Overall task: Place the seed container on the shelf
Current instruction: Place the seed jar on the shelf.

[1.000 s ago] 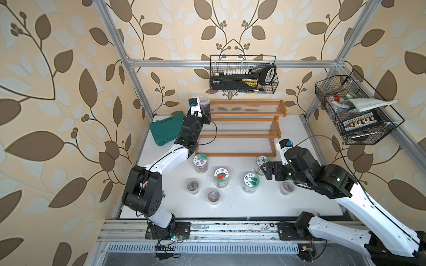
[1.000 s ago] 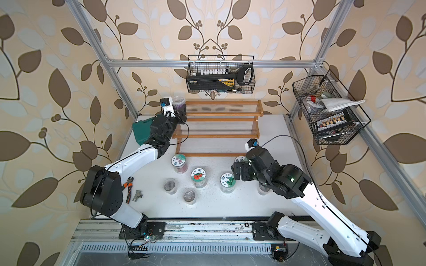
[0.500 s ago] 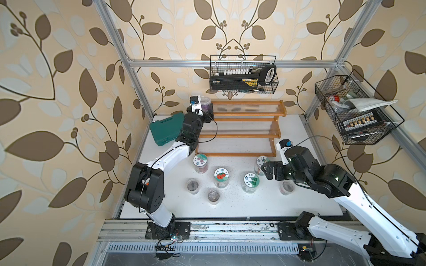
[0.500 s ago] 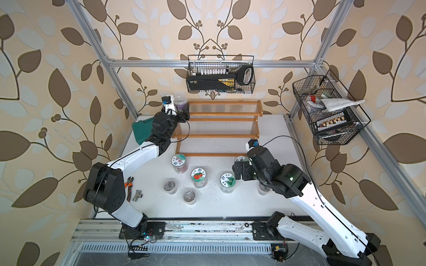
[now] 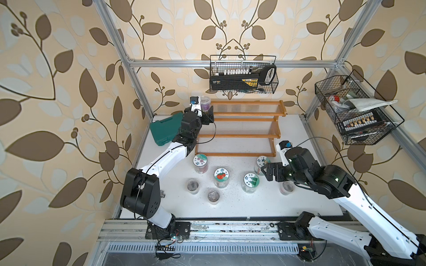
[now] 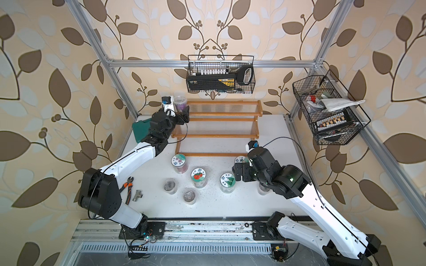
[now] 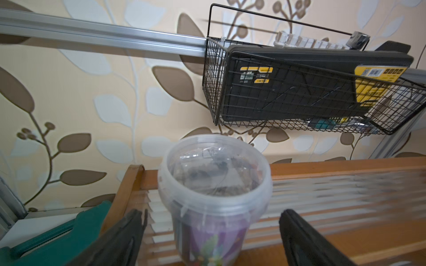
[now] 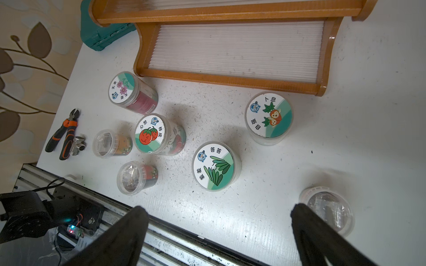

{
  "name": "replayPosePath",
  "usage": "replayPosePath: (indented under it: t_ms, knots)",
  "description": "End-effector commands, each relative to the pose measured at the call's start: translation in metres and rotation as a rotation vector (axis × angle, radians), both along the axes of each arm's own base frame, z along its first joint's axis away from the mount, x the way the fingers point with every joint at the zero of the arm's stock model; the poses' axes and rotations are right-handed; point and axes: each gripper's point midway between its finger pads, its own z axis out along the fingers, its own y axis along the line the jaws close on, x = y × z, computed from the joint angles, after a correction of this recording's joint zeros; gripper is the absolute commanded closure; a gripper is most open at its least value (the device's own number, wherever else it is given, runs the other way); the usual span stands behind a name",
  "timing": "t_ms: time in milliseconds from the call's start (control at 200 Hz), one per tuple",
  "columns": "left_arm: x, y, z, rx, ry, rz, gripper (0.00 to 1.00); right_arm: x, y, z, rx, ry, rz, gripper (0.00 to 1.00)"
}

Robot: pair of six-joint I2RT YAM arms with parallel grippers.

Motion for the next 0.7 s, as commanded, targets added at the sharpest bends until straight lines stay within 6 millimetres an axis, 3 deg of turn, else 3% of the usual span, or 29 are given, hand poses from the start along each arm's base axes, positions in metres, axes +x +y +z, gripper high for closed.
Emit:
replayPosePath:
  t_ms: [0, 150, 180, 320, 500, 695]
  knots:
    - [-0.016, 0.015, 0.043, 0.013, -0.039, 0.019, 0.03, 0.001, -0.004, -0.005, 0.002, 0.009, -0.011, 0.01]
    - [-0.019, 0.022, 0.04, 0.056, 0.054, 0.05, 0.05, 0.0, -0.003, -0.005, 0.005, 0.013, -0.009, 0.01]
    - [-0.028, 0.026, 0.054, 0.048, 0.037, 0.052, 0.05, 0.001, -0.003, -0.006, 0.006, 0.012, -0.009, 0.01]
    - [-0.035, 0.024, 0.062, 0.067, 0.036, 0.028, 0.13, 0.002, -0.001, -0.007, 0.009, 0.019, -0.007, 0.01]
    - [-0.032, 0.024, 0.062, 0.074, 0.045, 0.017, 0.25, 0.002, 0.001, -0.011, 0.007, 0.03, -0.003, 0.01]
    - [-0.027, 0.021, 0.057, 0.079, 0.06, 0.005, 0.27, 0.002, 0.0, -0.014, -0.002, 0.035, -0.002, 0.01]
